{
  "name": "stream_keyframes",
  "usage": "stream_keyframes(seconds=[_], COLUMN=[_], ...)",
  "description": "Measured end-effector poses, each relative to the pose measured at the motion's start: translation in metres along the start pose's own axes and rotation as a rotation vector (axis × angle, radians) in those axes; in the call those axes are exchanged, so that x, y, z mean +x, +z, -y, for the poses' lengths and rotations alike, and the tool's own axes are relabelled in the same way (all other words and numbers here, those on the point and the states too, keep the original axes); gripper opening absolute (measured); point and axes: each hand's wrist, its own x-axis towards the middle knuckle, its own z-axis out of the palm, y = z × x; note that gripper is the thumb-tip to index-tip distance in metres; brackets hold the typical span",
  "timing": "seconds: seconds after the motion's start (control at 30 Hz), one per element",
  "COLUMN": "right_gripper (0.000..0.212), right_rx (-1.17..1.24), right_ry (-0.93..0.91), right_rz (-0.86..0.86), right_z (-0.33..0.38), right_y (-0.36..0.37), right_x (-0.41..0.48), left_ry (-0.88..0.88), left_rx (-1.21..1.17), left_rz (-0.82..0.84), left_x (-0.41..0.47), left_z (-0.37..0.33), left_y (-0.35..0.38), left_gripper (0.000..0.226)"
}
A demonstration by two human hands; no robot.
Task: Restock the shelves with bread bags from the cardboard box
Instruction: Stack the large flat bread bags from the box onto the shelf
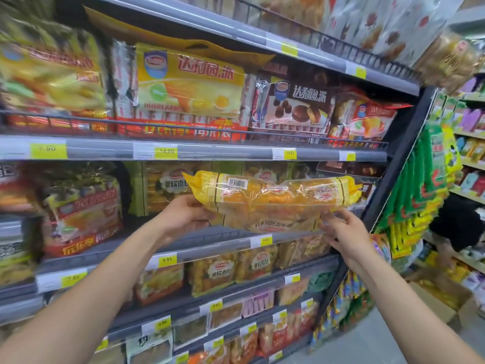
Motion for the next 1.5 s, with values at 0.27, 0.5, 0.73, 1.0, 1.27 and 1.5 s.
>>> stream_keyframes(seconds=[0.27,0.5,0.73,1.0,1.27,1.5], right_gripper=[0.008,0.05,0.04,0.038,0.028,0.069], right_rx=[0.105,0.575,0.286,0.046,-0.1,-0.5], right_ry=[0.055,0.166,0.217,0.267,-0.072,-0.286], right_rz=[0.047,0.268,0.412,0.345,0.208,0.176], right_z=[-0.004,0.006,0.006,0.007,0.013,-0.007], right_y=[0.023,0.015,0.017,0.016,0.028,0.069], right_x=[-0.003,-0.01,-0.023,-0.037,-0.046,-0.067], left_ry=[0.056,-0.144,-0.096,-0.087,-0.048,-0.248], left_rx=[-0.02,-0.49,-0.305,-0.136,0.471,-0.083], left_rz=[-0.037,0.014,-0.023,-0.073,-0.221,0.224], left_x=[-0.022,-0.044,-0.044,-0.031,-0.026,-0.052], left_z=[-0.001,0.006,0.033,0.064,0.068,0.046], left_y=[-0.014,-0.026,-0.03,-0.023,0.026,0.097], left_gripper=[0.02,0.044,0.045,0.04,0.067,0.087])
